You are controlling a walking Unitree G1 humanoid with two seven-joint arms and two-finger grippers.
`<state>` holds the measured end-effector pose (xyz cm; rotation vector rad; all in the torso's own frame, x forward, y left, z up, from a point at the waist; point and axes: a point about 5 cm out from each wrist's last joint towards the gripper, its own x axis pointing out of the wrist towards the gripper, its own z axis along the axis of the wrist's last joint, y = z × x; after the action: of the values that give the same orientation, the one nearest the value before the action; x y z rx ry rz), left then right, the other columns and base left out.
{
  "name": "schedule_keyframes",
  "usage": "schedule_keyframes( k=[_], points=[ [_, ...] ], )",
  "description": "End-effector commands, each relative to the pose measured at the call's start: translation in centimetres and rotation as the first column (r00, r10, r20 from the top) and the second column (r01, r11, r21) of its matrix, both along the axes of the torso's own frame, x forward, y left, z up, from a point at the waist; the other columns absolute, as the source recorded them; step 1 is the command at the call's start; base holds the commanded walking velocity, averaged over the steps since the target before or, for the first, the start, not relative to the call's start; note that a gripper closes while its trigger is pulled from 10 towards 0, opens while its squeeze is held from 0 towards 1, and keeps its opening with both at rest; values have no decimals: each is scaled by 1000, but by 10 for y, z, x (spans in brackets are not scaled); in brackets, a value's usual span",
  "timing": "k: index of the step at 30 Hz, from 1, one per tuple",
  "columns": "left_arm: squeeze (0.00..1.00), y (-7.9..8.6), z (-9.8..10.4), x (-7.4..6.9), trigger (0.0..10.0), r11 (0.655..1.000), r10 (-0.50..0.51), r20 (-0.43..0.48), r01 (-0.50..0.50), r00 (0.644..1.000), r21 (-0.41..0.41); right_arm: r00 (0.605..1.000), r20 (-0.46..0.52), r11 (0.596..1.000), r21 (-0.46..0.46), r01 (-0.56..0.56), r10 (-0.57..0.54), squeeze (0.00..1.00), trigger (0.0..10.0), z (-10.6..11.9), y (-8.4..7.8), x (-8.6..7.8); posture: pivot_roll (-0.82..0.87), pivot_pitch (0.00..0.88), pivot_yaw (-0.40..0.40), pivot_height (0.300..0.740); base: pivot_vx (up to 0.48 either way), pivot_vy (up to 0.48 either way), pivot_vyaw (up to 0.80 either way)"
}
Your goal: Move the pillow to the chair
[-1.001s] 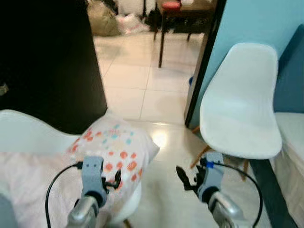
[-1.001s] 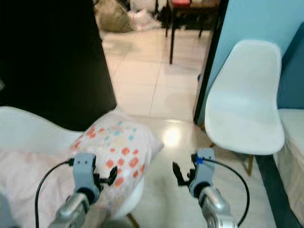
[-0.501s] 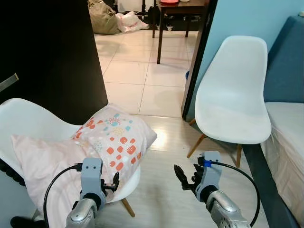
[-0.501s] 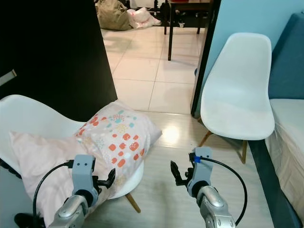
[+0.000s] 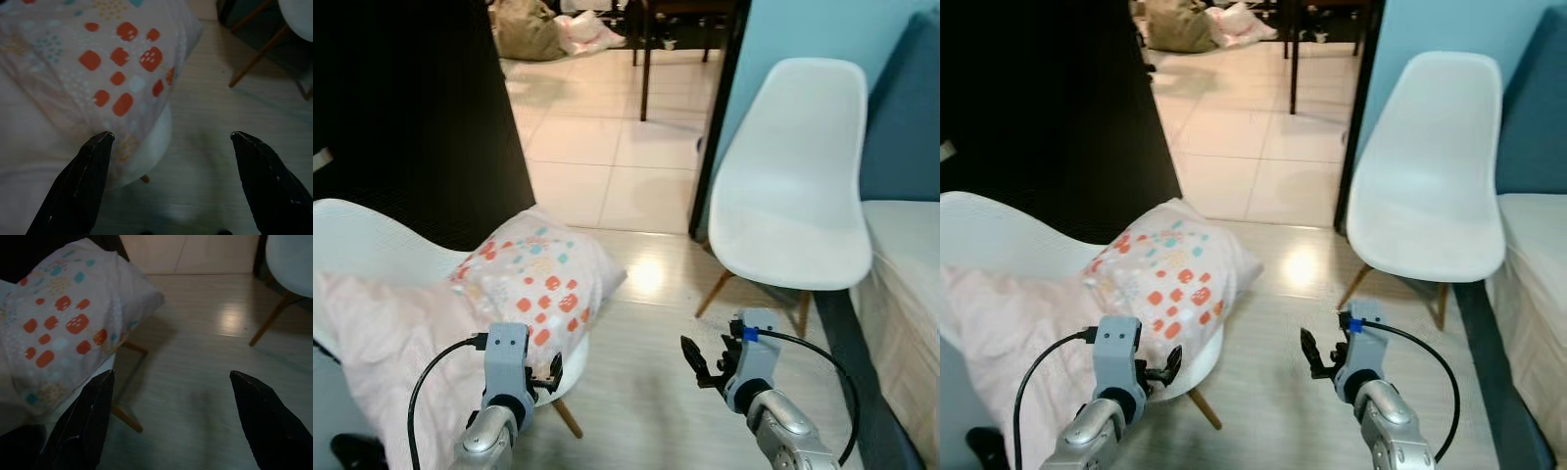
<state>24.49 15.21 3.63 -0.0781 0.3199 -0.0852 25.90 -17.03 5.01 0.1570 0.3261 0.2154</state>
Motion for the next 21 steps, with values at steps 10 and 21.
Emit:
schedule_keyframes(
  k=[10, 21],
  points=[
    [0, 3, -5, -4, 10000, 1000, 0, -26, 0, 1000, -22, 999, -46, 1000, 10, -5, 5, 0, 10000, -6, 4, -4, -70, 105, 21, 740, 0, 0, -724],
    [0, -5, -2, -3, 10000, 996, -78, 5, 79, 997, -52, 999, -49, 1000, 16, 8, -7, 0, 10000, -7, 2, -4, -68, 101, 22, 740, 0, 0, -725]
  ],
)
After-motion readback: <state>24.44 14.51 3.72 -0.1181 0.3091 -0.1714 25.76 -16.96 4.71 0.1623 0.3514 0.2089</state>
